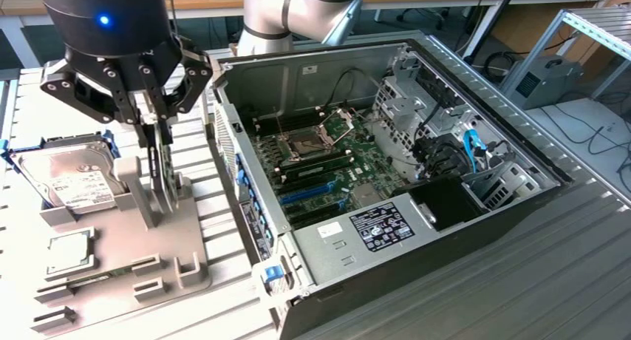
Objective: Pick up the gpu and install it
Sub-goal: 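Pick up the gpu and move the gpu toward the slot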
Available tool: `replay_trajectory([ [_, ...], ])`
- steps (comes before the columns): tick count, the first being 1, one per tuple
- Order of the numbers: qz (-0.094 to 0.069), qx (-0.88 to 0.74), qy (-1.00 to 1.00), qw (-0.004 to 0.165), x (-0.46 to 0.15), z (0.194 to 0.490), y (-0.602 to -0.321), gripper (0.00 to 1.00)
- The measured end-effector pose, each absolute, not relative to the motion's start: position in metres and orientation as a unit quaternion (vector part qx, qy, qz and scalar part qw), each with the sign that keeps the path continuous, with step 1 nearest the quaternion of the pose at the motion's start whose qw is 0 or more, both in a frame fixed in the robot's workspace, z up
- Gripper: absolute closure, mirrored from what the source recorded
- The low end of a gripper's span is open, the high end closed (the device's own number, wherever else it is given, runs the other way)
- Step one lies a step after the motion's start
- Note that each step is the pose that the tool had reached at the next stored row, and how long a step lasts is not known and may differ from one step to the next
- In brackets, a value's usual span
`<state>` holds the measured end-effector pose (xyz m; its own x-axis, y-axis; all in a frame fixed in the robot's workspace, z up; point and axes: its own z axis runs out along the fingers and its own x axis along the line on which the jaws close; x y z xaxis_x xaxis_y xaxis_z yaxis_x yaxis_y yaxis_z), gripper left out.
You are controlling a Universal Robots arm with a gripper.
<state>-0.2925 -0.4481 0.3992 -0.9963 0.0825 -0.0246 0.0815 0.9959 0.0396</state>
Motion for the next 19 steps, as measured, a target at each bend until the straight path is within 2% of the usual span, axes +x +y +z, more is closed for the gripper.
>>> replay_trajectory([
  [19,0.019,0.041,0.999,0.013,-0.292,0.421,-0.448,0.73],
])
